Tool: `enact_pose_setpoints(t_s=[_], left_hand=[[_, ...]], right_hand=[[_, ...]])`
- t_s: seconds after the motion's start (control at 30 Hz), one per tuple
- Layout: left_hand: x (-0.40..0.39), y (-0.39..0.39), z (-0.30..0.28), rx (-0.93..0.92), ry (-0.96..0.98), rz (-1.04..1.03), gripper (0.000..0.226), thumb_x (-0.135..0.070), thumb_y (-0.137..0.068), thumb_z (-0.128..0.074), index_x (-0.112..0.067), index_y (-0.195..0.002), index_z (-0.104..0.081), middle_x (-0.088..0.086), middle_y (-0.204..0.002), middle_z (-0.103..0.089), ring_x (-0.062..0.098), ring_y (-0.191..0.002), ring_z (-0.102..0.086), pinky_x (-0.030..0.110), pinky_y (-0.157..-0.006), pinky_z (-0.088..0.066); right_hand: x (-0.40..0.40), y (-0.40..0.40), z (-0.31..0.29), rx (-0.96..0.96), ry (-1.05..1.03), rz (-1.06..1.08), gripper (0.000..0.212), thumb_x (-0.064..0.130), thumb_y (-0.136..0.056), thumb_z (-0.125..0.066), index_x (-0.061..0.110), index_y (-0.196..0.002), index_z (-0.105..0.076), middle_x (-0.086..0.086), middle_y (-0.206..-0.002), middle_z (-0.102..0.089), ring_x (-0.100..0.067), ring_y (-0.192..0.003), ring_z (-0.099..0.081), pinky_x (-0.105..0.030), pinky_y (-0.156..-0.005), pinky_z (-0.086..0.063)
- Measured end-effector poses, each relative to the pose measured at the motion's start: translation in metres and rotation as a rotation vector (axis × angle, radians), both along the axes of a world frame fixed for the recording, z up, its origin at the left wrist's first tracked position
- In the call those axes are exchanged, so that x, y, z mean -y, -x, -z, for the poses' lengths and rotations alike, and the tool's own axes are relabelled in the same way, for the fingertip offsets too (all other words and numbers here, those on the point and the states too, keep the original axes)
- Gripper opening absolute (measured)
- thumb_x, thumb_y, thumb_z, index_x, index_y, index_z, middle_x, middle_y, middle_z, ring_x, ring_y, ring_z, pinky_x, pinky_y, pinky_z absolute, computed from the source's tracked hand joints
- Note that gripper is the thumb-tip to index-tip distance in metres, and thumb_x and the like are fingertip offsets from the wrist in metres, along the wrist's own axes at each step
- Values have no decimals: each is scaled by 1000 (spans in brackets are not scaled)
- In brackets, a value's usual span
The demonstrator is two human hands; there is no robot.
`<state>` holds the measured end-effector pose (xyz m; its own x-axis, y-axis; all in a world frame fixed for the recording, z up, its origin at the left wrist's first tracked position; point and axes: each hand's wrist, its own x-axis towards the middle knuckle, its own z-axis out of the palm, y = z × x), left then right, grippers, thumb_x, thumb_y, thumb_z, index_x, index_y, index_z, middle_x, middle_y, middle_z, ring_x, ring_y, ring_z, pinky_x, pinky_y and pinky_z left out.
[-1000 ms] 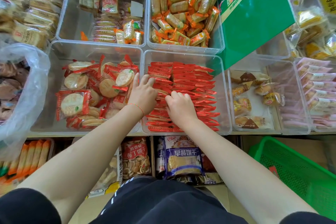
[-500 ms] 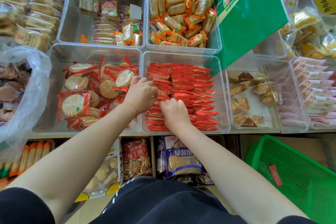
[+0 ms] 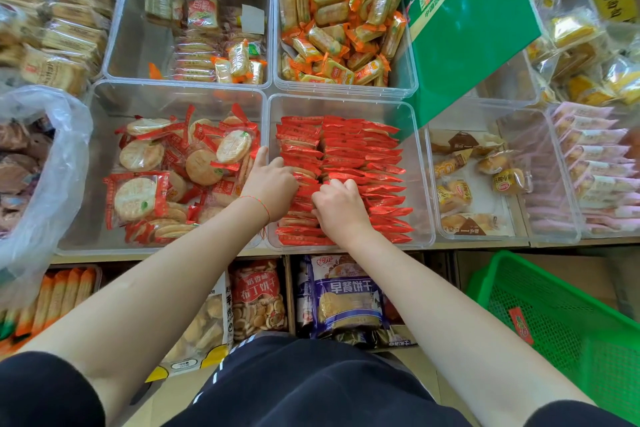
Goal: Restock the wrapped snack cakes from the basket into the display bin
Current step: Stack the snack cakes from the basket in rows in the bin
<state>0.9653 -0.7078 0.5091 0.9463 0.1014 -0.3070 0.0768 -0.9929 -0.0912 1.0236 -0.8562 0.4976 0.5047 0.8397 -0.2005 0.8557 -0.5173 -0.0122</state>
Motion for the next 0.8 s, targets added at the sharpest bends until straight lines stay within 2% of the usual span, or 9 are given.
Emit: enact_pose_setpoints(t_s=[0.1, 0.17, 0.2, 0.27, 0.33, 0.4, 0.5, 0.63, 0.8], left_hand=[[-1, -8, -1, -8, 31, 38, 16, -29, -82, -51, -25, -71, -63, -6, -80, -63, 21, -90, -59, 54, -117, -3], [-3, -10, 1, 94, 110, -7, 19, -36, -77, -49, -21, -65, -53, -3, -65, -61, 23, -74, -61, 47, -117, -6], [-3, -10, 4, 175, 150, -43, 17, -32, -76, -48, -18, -67, -50, 0, -65, -60, 25, -71, -60, 46, -116, -10], [1, -10, 13, 259, 189, -80, 7, -20, -80, -47, -14, -81, -51, 7, -81, -62, 30, -84, -60, 45, -114, -21], [10, -11, 21, 215, 197, -90, 28, -15, -88, -42, -8, -112, -54, 17, -120, -56, 37, -117, -52, 44, -113, -27], [18, -13, 28, 173, 212, -149, 52, -21, -96, -34, -5, -145, -32, 20, -155, -25, 38, -144, -21, 44, -118, -19], [24, -22, 39, 180, 223, -249, 60, -33, -102, -22, -8, -154, -6, 15, -162, 1, 32, -149, 4, 43, -122, -7], [25, -39, 50, 123, 170, -337, 65, -42, -102, -14, -8, -154, 2, 15, -161, 7, 32, -149, 10, 44, -121, 1], [24, -44, 60, 119, 171, -401, 66, -44, -100, -11, -10, -154, 8, 14, -161, 13, 29, -148, 14, 45, -121, 6]], right_hand=[[9, -9, -5, -52, -172, 19, 23, 27, -92, -59, 10, -83, -71, -4, -85, -62, -25, -88, -52, -39, -82, -35], [18, -19, -5, -4, -346, 104, 19, 20, -89, -60, 7, -78, -69, -7, -79, -60, -27, -80, -54, -39, -73, -39], [22, -25, -4, 28, -369, 150, 15, 16, -88, -58, 7, -85, -69, -8, -83, -61, -29, -83, -56, -40, -72, -41], [29, -36, 4, -2, -265, 249, 30, 14, -93, -51, 6, -120, -61, -13, -118, -60, -33, -112, -54, -42, -90, -44], [32, -44, 16, -102, -130, 291, 53, 22, -101, -41, 8, -151, -30, -12, -156, -29, -30, -145, -23, -44, -116, -25], [30, -46, 26, -138, -79, 261, 59, 31, -104, -31, 12, -156, -11, -7, -164, -5, -23, -151, -1, -45, -122, -8], [20, -47, 36, -141, -123, 222, 59, 32, -102, -25, 11, -156, -11, -7, -164, -4, -22, -151, 2, -45, -122, -5], [2, -58, 42, -97, -191, 242, 62, 31, -99, -26, 8, -155, -16, -11, -163, -9, -24, -151, -3, -44, -123, -5], [-8, -66, 54, -71, -113, 329, 66, 41, -101, -25, 10, -156, -6, -11, -164, -1, -24, -151, 2, -45, -122, 4]])
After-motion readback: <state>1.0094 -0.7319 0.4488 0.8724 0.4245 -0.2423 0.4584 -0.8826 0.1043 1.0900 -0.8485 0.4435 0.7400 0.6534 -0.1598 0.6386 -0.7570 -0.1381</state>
